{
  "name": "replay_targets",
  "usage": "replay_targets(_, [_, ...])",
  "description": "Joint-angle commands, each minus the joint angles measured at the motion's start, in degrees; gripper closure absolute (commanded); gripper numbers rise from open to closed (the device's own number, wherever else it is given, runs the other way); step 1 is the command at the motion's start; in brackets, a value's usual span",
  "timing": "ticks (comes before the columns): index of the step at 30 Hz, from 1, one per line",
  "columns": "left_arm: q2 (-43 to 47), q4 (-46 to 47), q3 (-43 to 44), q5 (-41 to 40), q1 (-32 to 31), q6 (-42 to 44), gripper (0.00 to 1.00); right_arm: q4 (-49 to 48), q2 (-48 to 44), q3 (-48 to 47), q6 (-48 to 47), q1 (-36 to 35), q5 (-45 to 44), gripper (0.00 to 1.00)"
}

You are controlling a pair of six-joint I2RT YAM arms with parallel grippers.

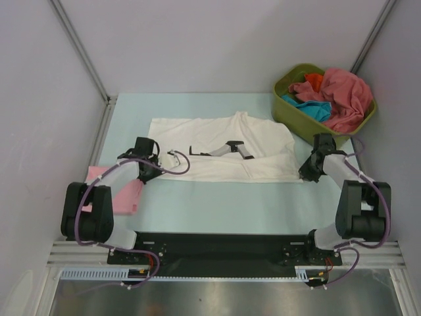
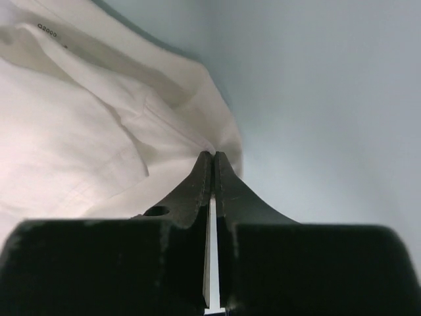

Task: Fold and stack the t-shirts
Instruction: Fold the tshirt

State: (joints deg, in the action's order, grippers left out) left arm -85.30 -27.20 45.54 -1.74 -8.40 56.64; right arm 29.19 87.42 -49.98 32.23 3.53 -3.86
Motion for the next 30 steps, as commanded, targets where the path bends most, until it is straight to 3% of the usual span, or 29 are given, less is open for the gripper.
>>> replay_targets(1, [6.9,-6.3,0.0,3.9,-0.8,-1.1,0.99,7.2,-9.4,3.8,2.7,3.8,-1.5,1.0])
replay_targets(5, [16.0,-18.0,-1.9,12.3,-1.8,-0.7,1.0,11.4,-22.9,9.8,7.7,10.9,2.4,1.0])
replay_targets(9, [24.7,-26.6,-3.3,17.9,-2.0,1.3,1.0,16.1,-36.8,13.7,12.2,12.9,1.4,1.0])
replay_targets(15, [30.2,-33.2,-6.2,18.6,-2.0,4.7,1.0,24.7,-49.3,14.6,17.2,13.1,-4.2,0.99])
replay_targets(16, [30.7,-33.8,-6.4,19.1,-2.1,4.6,0.98,26.2,-50.1,14.6,18.2,13.1,-5.6,0.85])
replay_targets(18, [30.7,-34.6,-6.3,19.9,-2.3,4.7,0.79,27.1,-51.3,13.7,19.2,13.1,-5.8,0.62])
replay_targets(19, [30.7,-35.6,-6.1,20.4,-2.3,4.7,0.48,29.2,-51.4,12.8,20.6,13.1,-8.4,0.43])
replay_targets(21, [30.5,-36.1,-4.3,20.3,-2.2,4.9,0.23,29.8,-51.5,9.0,20.1,13.1,-13.4,0.34])
replay_targets(23, [30.1,-34.0,-2.2,18.6,-2.0,3.8,0.21,25.2,-51.2,6.3,14.5,13.1,-14.2,0.33])
replay_targets(25, [29.2,-26.5,2.0,17.8,0.1,-0.8,0.18,14.7,-49.8,2.7,4.0,13.0,-5.8,0.47])
replay_targets(27, [24.6,-17.7,7.6,16.4,2.9,-9.8,0.16,8.2,-45.4,0.7,-0.4,11.1,1.3,0.51])
replay_targets(30, [13.7,-13.4,16.8,15.3,6.1,-21.2,0.3,0.3,-34.5,-5.4,-8.9,1.3,0.9,0.5])
